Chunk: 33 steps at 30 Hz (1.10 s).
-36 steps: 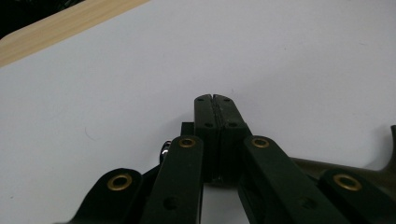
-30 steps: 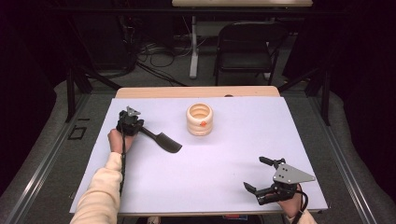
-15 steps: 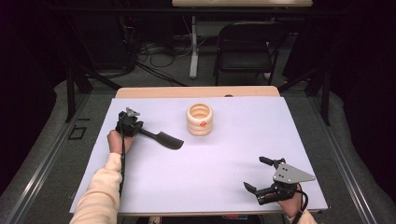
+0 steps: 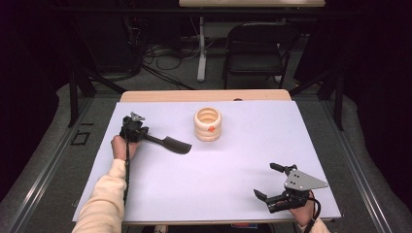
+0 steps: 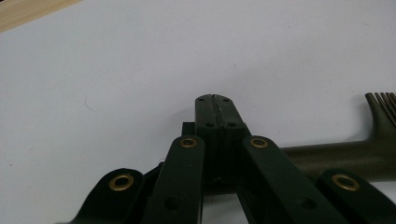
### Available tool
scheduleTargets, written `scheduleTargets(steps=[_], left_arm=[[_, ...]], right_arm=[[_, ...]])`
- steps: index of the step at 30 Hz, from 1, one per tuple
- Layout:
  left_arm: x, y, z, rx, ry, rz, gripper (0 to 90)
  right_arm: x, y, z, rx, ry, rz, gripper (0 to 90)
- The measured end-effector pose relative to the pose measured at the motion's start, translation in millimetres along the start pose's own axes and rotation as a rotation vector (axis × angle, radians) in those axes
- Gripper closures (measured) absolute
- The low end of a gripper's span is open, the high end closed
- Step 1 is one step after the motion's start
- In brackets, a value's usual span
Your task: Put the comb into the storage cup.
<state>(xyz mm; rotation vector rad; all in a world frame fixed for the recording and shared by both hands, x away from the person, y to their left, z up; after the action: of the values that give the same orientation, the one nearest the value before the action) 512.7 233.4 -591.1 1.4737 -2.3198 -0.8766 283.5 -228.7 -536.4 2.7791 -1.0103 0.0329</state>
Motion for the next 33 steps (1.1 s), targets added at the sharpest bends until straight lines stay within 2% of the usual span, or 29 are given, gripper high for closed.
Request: scheduleTargets(steps=[6,21,33], left_arm=[[-1.0,3.9,-0.1,0.009,0.013,0.004,89.8],[-2.7,18.4,5.3,-0.001,0.005,0.015,89.7],[-1.2,23.5,9.2,-0.01,0.001,0.018,89.7]], right_arm=[[-0.1,0.0,0.0,-0.001,-0.003,0.002,0.0],[0.4,-0.6,0.4,-0.009,0.001,0.001,0.0],[0.9,-0.8,0.4,-0.01,0.003,0.002,0.0]])
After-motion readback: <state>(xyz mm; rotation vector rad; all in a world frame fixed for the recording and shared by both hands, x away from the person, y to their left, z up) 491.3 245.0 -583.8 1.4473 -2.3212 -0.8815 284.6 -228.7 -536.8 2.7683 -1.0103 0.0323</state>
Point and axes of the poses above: each handheld gripper's, and its own axes: y roughly backward along the jaws, z roughly out of its underside, x roughly to its right, the point moved 5 cm from there along -y, roughly forward along the jaws, and after that the axes turned 9 degrees about x, right-handed, at the moved point
